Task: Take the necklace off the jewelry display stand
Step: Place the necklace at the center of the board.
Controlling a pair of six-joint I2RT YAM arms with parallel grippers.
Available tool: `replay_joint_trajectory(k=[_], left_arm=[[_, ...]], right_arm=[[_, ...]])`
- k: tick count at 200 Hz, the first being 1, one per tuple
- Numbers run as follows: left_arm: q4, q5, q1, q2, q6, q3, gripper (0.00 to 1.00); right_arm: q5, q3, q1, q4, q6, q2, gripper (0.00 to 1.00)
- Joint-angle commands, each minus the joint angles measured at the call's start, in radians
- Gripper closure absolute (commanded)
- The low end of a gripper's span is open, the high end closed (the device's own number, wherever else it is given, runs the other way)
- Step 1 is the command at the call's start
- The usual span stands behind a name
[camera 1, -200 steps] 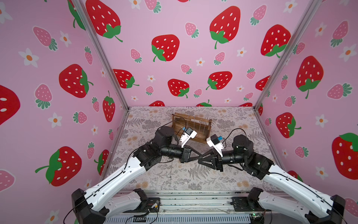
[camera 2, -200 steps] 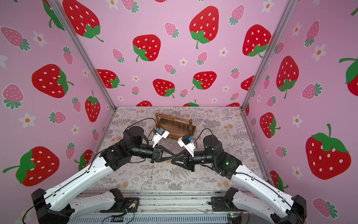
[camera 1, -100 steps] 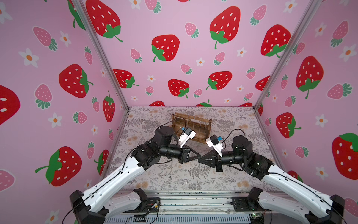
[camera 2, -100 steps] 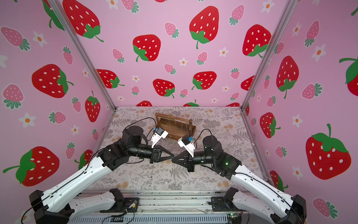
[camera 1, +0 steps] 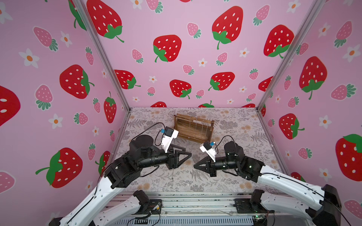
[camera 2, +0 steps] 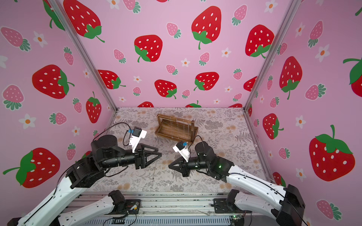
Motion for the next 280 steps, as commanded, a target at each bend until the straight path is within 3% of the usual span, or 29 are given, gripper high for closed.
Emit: replay_joint_trajectory(k=[1,25,96,203,280], left_arm=[[-0.106,-0.230,-0.003,-0.110,0.024,-0.004,0.43],[-0.174,-0.342,-0.003,-0.241,0.027,-0.059,0.42],[-0.247,-0.349,-0.003,-0.483,-0.002,-0.206,0.39],[-0.232,-0.335,-0.002,-0.546,0.014,-0.299,0.38],[-0.232,-0.333,-0.002,-0.549,0.016,-0.302,0.38]], right_arm=[[0.117,-0.026,0.026,0.051,0.084,0.014,1.00],[0.148,-0.034,0.051,0.070,0.135,0.035,1.00],[0.126,0.020,0.110,0.155,0.210,0.195,1.00],[0.136,0.119,0.141,0.161,0.224,0.289,1.00],[0.213,0.147,0.141,0.159,0.260,0.472,1.00]])
